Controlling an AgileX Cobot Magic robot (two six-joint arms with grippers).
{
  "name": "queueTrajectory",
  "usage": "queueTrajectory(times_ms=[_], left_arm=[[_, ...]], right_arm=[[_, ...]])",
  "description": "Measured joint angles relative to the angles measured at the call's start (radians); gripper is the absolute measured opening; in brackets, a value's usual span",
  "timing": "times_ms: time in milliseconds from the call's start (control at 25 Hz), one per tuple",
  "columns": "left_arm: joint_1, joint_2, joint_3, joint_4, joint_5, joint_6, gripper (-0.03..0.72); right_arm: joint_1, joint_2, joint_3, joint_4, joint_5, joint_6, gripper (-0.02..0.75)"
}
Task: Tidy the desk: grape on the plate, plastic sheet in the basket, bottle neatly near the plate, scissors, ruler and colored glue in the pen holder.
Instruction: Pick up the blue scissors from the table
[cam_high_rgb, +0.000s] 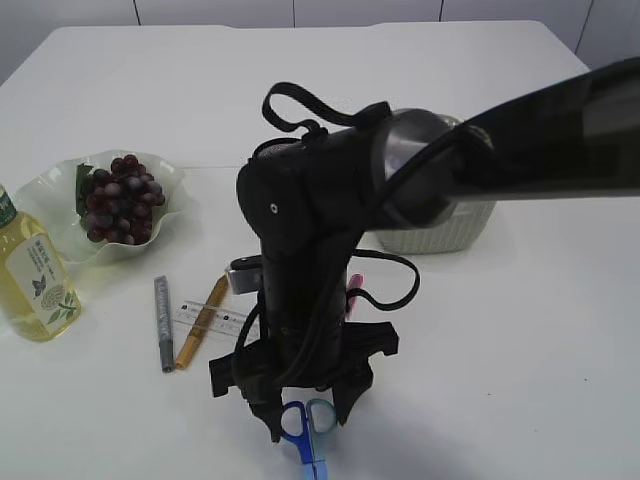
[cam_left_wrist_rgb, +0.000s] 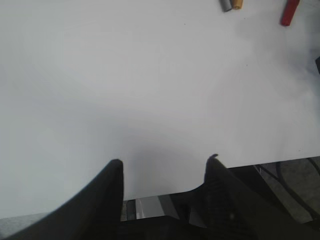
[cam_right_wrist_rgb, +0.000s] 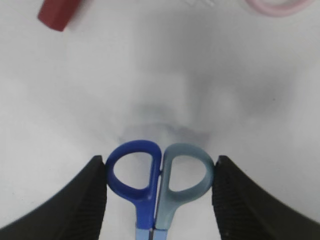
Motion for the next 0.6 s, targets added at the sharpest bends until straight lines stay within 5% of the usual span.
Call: queueTrajectory(times_ms=[600], left_arm=[[0.000,0.000,0.000,0.000,0.000,0.000,0.386]], right_arm=[[0.011,-0.164,0.000,-0.140,-0.173,-0.046,0.428]])
